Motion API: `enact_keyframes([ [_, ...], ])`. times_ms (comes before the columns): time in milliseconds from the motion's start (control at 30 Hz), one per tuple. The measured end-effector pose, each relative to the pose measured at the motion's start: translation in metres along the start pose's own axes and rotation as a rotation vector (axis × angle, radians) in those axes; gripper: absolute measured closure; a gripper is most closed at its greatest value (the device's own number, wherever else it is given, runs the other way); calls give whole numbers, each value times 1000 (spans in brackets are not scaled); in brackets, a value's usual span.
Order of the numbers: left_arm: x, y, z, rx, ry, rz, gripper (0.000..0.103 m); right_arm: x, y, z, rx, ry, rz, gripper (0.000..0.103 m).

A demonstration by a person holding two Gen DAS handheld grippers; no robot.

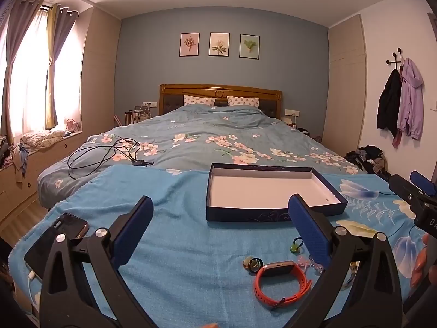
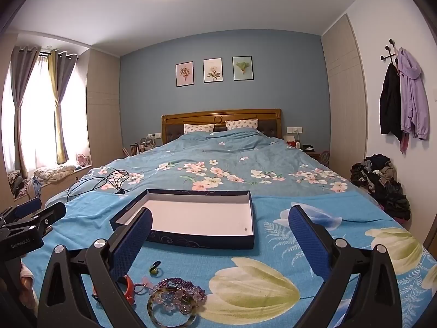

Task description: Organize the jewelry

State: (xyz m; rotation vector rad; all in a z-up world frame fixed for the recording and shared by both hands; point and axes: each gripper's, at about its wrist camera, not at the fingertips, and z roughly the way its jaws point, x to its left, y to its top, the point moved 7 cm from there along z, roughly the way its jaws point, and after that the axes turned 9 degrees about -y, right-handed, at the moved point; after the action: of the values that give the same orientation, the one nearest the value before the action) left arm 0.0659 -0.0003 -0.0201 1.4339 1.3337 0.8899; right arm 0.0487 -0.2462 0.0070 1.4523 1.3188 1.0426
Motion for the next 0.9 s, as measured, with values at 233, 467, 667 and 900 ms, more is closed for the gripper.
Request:
enact_keyframes([
  [233, -4, 0, 3, 15, 3, 2, 6, -1, 2, 1, -3, -1, -4, 6],
  [467, -2, 0, 5, 9, -8, 3, 6, -2, 2, 2, -3, -4, -6, 6],
  [667, -2, -1, 2, 3, -13, 3, 6, -2, 2, 1, -4, 0, -5, 6],
  [900, -2, 0, 2, 3, -12, 4, 6, -2, 3, 1, -4, -1, -5, 6],
])
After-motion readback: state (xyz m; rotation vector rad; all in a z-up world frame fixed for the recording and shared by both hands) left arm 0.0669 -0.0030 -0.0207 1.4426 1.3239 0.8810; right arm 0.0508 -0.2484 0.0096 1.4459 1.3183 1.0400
